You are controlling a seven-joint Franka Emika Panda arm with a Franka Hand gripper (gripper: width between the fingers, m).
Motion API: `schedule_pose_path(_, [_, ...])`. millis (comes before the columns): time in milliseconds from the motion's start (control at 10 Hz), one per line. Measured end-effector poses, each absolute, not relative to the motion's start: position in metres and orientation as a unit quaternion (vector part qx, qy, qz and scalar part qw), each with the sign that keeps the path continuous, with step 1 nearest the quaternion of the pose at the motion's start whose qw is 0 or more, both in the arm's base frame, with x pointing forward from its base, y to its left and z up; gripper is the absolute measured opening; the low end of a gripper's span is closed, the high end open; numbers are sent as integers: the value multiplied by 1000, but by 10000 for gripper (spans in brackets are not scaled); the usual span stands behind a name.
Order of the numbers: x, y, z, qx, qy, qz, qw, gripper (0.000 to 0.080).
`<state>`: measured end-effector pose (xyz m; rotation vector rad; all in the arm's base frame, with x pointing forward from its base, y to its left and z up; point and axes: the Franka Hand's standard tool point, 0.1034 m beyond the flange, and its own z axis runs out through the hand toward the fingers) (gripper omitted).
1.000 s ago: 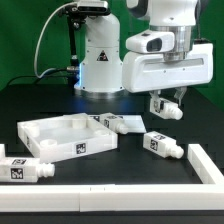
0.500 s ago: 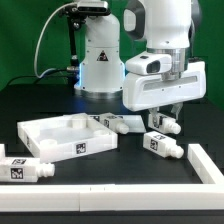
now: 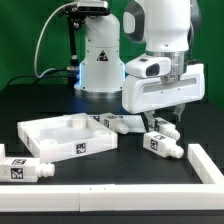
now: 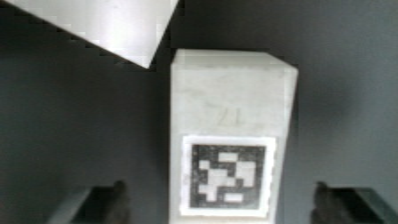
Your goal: Assemble one leg
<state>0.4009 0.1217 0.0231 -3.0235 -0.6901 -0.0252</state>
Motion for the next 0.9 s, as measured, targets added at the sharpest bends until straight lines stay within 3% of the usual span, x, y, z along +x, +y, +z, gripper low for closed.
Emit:
schedule_pose_path(100, [402,122,25,-975,-223,-9,20,611])
schedule_pose_path(200, [407,115,36,-973,-231,13,14,640])
schedule_pose_path(300, [425,109,56,-972,-233,20,9,640])
schedule_pose_path(500, [461,99,72,-967,-254,24,8,648])
schedule_pose_path(700, [497,94,70,-965,-263,18,11,649])
schedule_pose_path(900, [494,106,70,-964,-266,18,11,649])
